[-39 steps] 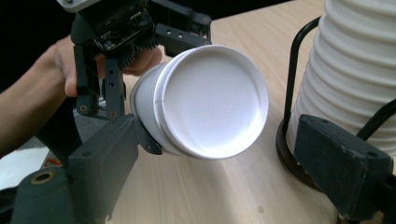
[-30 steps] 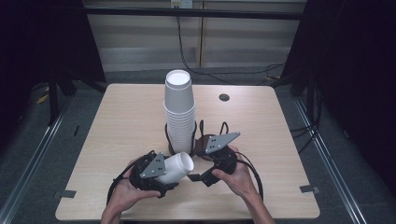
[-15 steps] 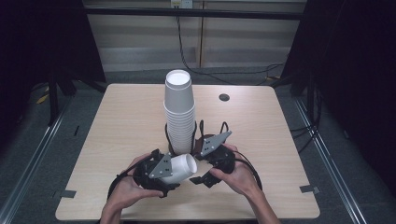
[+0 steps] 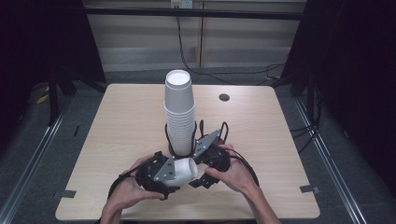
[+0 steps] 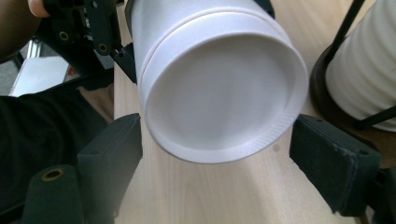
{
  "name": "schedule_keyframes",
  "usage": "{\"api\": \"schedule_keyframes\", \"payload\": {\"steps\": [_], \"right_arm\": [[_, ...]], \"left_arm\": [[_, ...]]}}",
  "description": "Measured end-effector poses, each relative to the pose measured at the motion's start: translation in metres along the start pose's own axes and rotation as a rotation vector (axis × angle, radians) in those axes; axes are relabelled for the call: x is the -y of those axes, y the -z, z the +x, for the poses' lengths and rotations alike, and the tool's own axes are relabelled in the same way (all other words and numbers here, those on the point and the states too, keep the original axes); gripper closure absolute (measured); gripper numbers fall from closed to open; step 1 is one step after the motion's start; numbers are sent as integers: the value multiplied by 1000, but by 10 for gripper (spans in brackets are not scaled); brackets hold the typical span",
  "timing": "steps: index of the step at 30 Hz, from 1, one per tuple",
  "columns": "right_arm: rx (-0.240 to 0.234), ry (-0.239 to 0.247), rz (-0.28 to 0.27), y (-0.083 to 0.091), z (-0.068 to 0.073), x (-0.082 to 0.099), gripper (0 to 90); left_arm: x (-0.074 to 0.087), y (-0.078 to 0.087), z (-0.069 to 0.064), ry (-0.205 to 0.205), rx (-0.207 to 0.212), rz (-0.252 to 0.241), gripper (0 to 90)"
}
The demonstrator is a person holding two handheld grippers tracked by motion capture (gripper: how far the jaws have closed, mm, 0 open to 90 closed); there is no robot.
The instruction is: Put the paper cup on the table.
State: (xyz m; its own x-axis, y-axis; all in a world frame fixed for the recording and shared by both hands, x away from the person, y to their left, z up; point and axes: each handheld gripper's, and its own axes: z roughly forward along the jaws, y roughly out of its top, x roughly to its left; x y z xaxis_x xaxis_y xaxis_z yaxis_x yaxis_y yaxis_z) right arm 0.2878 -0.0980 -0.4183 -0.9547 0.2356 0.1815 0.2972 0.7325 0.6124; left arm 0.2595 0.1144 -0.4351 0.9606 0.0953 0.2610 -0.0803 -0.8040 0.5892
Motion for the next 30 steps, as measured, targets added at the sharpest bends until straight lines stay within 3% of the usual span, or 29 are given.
{"api": "schedule_keyframes", "payload": {"steps": [6,8,14,15,19,30], "right_arm": [[-34,-5,41,-6,-3,-2,181],[-25,-15,45,-6,-4,-1,158],[-69,-16,63,-8,-5,-2,144],[-80,-14,69,-10,-5,-2,153],[-87,-9,87,-13,-4,-3,169],[-131,11,98,-15,-3,-9,205]], "left_arm": [[-1,-3,-2,-8,14,22,166],[-2,-5,-4,2,24,21,166],[-6,-5,-7,-55,30,55,166],[-6,-6,-9,-40,32,45,166],[-8,-10,-9,-70,39,79,166],[-11,-14,-12,-81,49,79,166]]}}
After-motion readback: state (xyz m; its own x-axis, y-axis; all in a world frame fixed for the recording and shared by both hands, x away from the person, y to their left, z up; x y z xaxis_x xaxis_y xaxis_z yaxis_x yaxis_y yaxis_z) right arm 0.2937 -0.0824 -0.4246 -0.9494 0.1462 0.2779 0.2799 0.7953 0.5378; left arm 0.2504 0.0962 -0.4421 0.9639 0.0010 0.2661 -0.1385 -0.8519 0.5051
